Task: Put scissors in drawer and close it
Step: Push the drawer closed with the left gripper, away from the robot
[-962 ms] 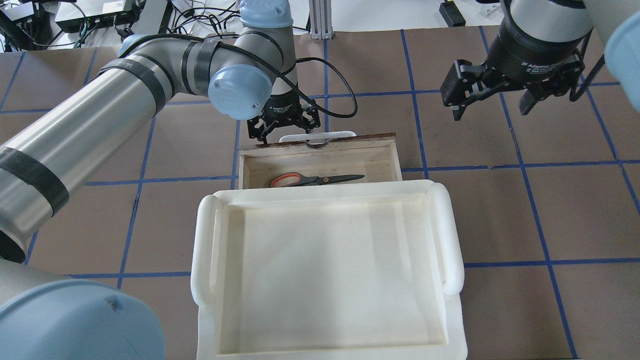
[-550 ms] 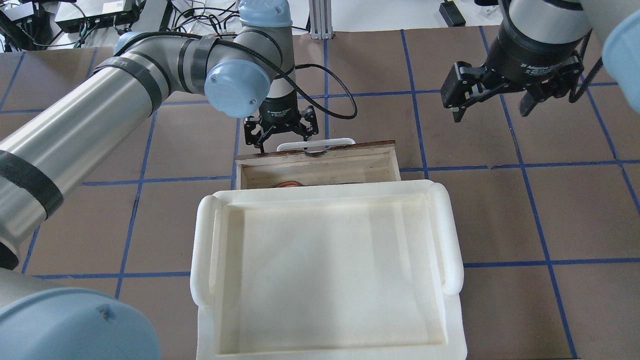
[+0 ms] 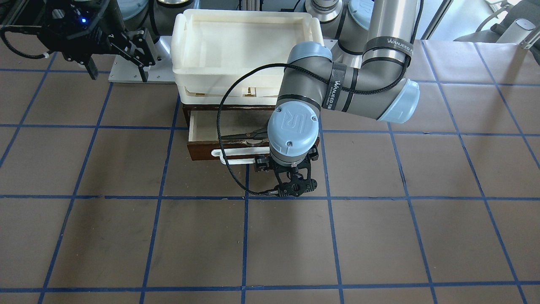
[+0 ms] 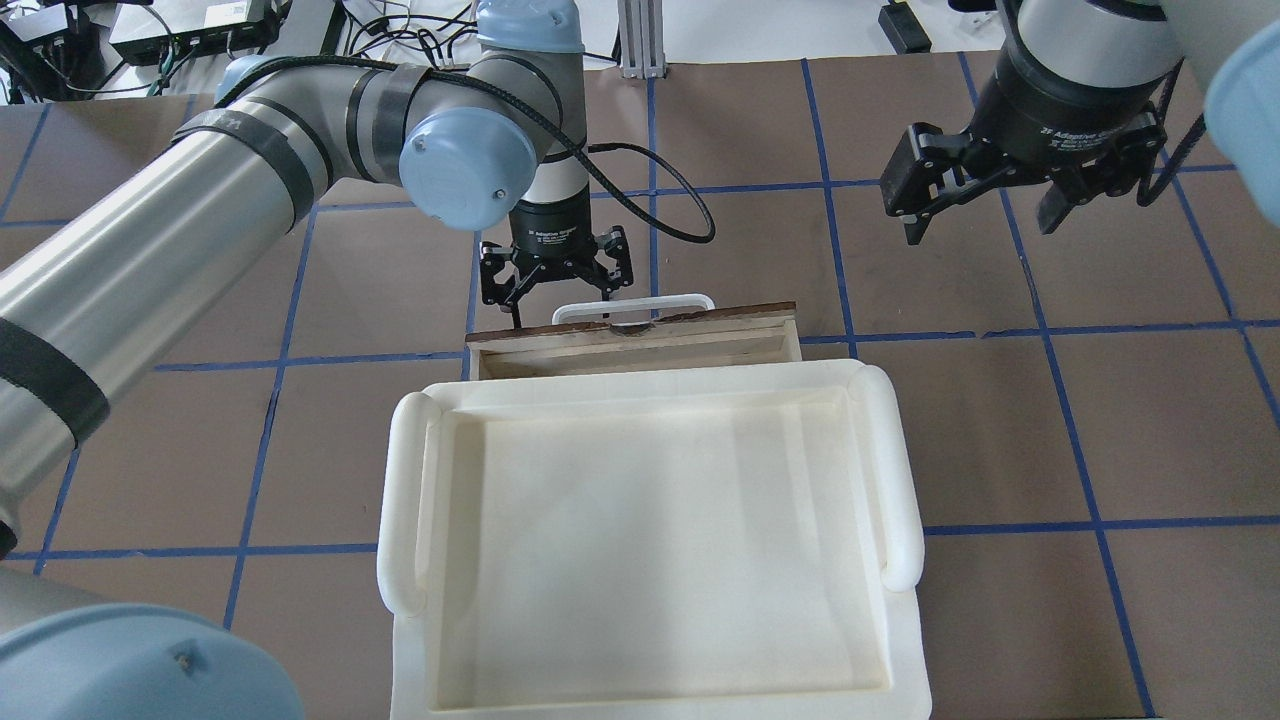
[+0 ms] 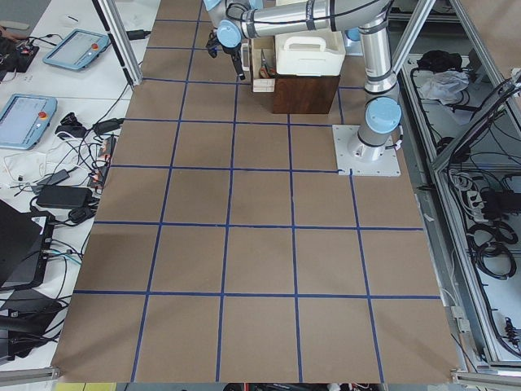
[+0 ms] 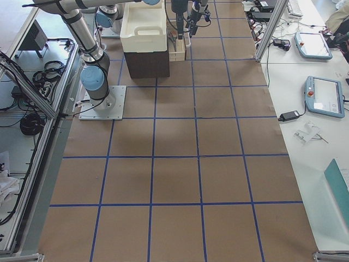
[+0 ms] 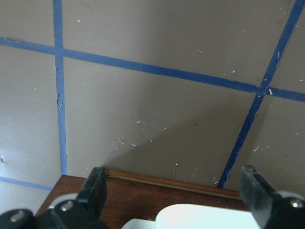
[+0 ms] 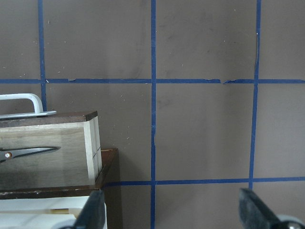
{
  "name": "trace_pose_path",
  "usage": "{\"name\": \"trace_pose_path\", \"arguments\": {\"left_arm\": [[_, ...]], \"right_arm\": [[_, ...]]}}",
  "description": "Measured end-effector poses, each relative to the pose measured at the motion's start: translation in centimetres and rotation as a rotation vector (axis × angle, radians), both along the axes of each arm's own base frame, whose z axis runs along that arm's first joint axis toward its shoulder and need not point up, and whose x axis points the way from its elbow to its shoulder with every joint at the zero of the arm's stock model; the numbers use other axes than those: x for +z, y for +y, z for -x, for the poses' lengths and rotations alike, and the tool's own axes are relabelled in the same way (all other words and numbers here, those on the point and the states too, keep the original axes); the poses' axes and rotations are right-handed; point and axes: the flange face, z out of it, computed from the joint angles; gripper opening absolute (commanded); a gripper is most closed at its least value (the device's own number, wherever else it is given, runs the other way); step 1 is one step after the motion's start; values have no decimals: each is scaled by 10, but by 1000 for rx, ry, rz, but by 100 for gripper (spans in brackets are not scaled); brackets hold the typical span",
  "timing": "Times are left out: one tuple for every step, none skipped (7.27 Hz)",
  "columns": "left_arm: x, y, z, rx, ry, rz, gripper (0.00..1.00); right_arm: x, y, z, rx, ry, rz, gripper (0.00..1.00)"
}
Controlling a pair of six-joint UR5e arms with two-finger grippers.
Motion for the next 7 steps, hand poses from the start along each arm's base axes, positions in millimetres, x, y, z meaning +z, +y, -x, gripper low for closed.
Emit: {"name": "trace_pose_path", "arguments": {"left_arm": [[4, 5, -1, -1, -5, -18, 100], [5, 9, -2, -1, -9, -34, 100], [2, 12, -1, -3, -14, -50, 100], [-2, 13, -1, -4, -16, -59, 100], [-4, 14, 0, -6, -19, -68, 100], [-5, 19, 3, -11, -23, -81, 100], [-5, 24, 5, -18, -27, -94, 100]], "right_arm": [[0, 0, 0, 0, 1, 0, 100], [0, 0, 0, 1, 5, -1, 100], [-1, 0, -1, -3, 0, 1, 100], [0, -2, -2, -9, -10, 10, 100], [1, -4, -4, -31, -36, 27, 100], [3, -6, -8, -69, -75, 45, 100], [4, -7, -10, -97, -97, 54, 100]]}}
